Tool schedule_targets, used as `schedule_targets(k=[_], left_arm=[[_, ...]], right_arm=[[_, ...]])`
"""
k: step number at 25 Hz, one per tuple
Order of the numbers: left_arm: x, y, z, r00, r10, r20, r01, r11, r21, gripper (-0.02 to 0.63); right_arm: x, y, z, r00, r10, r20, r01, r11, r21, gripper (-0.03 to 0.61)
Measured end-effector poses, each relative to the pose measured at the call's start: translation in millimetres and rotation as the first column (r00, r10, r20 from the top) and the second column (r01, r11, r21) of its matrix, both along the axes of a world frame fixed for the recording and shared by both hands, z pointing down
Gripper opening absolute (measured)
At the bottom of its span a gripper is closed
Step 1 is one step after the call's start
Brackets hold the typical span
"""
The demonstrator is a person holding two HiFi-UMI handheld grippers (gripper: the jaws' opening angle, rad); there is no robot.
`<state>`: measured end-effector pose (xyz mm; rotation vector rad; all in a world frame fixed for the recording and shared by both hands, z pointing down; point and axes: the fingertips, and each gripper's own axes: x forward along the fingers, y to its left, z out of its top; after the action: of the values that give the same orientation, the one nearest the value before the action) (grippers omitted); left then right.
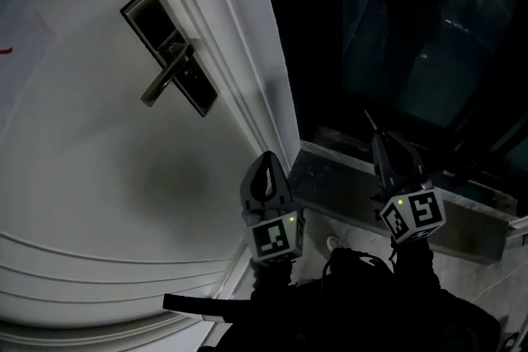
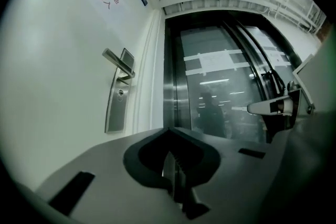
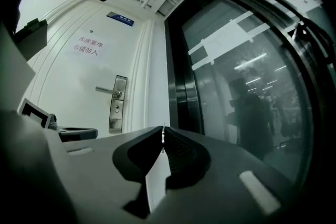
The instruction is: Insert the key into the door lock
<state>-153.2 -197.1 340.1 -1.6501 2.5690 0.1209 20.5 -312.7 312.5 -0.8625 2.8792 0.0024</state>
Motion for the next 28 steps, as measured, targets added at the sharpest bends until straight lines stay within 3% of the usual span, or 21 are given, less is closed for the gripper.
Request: schedule_targets(k=[4,8,13,22,28], left_arm=[[-22,7,-2,0.992,-0.124,-0.004,0.124,0.992,0.002,0.002],[-41,28,-4,0.968,-0.25,-0.006,0.25,0.968,0.003,0.002],[-63,66,-6,0.905,-0.425,-0.012,0.425,0.905,0.012,0.002],[-79,123,-9,0.792,-0.61,0.012,0.609,0.792,0.045,0.002],[-81,150,-33,0.748,-0.66,0.066,0.657,0.751,0.059,0.002]], right_arm=[[-39,-13,-1,0.992,-0.129,-0.001,0.129,0.992,-0.002,0.012],[-80,-13,-1,0.965,-0.263,-0.006,0.263,0.965,0.001,0.012],[-130,3,-4,0.901,-0.433,-0.011,0.433,0.901,0.014,0.012],[-185,48,-7,0.779,-0.627,-0.01,0.627,0.778,0.038,0.012],[-209,85,-20,0.704,-0.71,-0.021,0.708,0.698,0.111,0.012]])
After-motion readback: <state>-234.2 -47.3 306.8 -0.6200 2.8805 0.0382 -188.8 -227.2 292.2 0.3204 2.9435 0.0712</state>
